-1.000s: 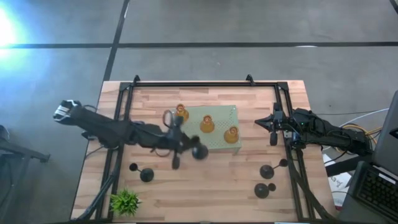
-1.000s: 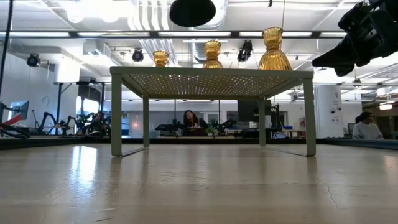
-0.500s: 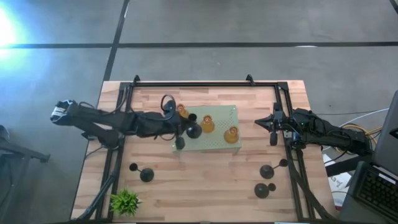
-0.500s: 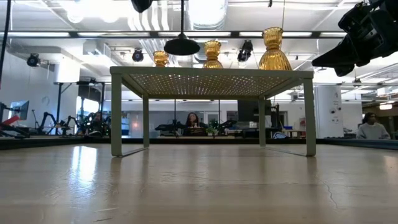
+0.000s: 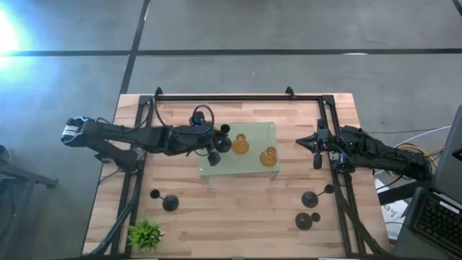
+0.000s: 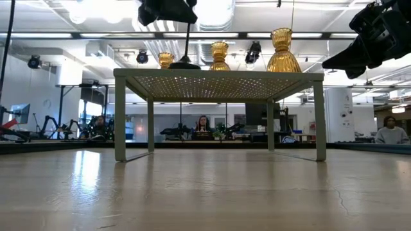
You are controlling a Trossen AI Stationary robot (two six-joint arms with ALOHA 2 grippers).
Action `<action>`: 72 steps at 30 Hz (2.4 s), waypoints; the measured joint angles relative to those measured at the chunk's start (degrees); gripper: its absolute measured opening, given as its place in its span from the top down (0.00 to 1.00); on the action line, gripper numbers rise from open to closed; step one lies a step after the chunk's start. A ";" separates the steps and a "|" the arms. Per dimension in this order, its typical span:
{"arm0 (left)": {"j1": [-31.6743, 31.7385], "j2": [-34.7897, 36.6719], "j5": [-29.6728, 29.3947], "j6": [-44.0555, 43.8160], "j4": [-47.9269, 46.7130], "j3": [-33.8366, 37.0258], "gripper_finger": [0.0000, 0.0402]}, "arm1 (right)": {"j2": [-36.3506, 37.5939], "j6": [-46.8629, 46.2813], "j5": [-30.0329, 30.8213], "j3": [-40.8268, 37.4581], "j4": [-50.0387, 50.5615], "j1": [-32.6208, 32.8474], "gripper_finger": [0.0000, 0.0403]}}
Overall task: Pick & Place candle stick holders
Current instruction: Put the black candle holder on the shelf
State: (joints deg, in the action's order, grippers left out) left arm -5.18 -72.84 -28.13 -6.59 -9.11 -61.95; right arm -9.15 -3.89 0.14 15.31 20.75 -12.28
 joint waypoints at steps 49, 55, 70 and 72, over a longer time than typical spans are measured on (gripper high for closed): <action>6.30 0.13 6.00 2.06 10.48 8.69 0.95 | 0.00 -0.01 0.00 0.00 -0.02 0.01 0.98; 6.50 0.11 6.08 2.24 9.50 8.78 0.84 | 0.00 -0.01 0.00 0.00 0.00 0.01 0.98; 6.55 0.36 6.04 2.91 9.51 8.78 0.77 | 0.00 0.01 0.00 0.00 0.00 0.01 0.98; 6.53 0.63 6.04 2.87 9.49 8.78 0.75 | 0.00 0.01 0.00 0.00 -0.02 -0.01 0.98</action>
State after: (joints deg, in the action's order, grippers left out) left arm 1.34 -72.21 -22.09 -3.72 0.38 -53.17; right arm -9.15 -3.88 0.14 15.31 20.73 -12.29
